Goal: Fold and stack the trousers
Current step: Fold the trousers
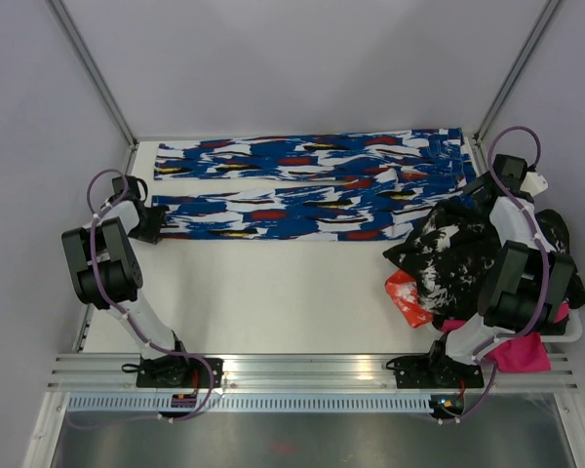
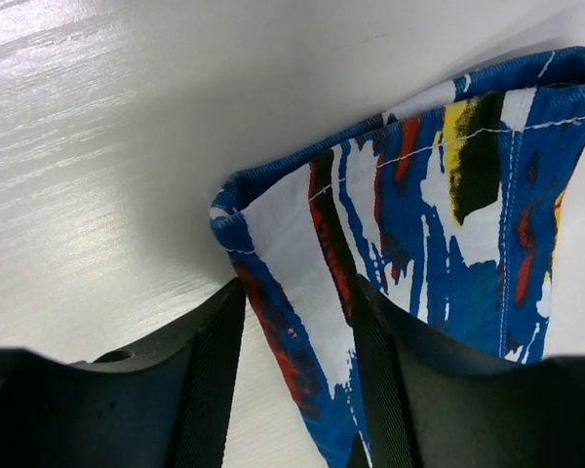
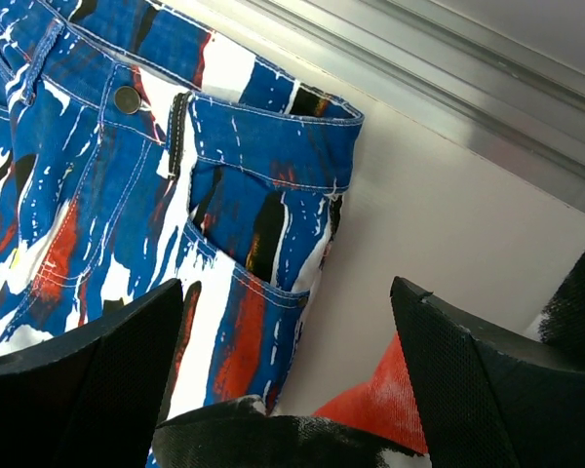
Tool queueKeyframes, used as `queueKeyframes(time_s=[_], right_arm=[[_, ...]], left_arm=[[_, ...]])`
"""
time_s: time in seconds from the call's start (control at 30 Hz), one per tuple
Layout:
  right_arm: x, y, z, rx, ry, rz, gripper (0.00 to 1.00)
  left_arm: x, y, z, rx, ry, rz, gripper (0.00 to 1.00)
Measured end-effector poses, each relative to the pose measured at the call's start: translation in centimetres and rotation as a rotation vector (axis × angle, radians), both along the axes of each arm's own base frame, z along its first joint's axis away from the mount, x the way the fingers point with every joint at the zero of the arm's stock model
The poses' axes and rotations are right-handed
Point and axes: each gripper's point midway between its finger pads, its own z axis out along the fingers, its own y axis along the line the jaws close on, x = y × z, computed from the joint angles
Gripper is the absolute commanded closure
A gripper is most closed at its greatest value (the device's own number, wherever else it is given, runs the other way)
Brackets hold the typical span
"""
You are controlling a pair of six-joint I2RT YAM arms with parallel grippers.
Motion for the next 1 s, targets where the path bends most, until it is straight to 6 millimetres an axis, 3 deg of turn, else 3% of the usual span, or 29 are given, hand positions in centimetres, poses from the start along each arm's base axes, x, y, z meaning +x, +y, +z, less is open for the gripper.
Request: queueKeyframes(time_s=[0.07,0.23,0.3,0.47,0.6,0.8,0.93,0.97,1.0], right_arm=[[0.1,0.0,0.0,0.000,-0.005,0.002,0.06],[0.8,0.3,-0.8,0.022,-0.029,0.024,0.06],[1.4,0.5,-1.7,0.041,-0.032,0.033,0.06],[2.7,0.4,-4.6,0.089,0.013,0.027,0.06],[1.8,0.7,-8.7,0.153,0.119,-0.003,0.05],[2.2,0.7,-9.0,0.177,0.104,-0.037,0.05],[2.6,0.5,-9.1,0.176,0.095,-0.047,0.21],[2.7,0.4,-9.1,0.173,0.090,-0.050,0.39],[2.9,0.3,-9.1,0.173,0.081,-0.052,0.49]], left_arm=[[0.1,0.0,-0.2,-0.002,0.000,-0.001,0.52],[0.3,0.0,-0.5,-0.004,-0.002,-0.001,0.76],[0.5,-0.1,-0.7,-0.010,-0.007,0.000,0.96],[0.8,-0.2,-0.7,-0.015,-0.020,-0.007,0.98],[1.0,-0.2,-0.7,-0.013,-0.026,-0.009,0.98],[1.1,-0.3,-0.6,-0.009,-0.027,-0.013,0.98],[1.1,-0.3,-0.6,-0.007,-0.025,-0.018,0.98],[1.1,-0.3,-0.6,-0.006,-0.025,-0.020,0.98],[1.1,-0.3,-0.5,-0.004,-0.025,-0.023,0.98]])
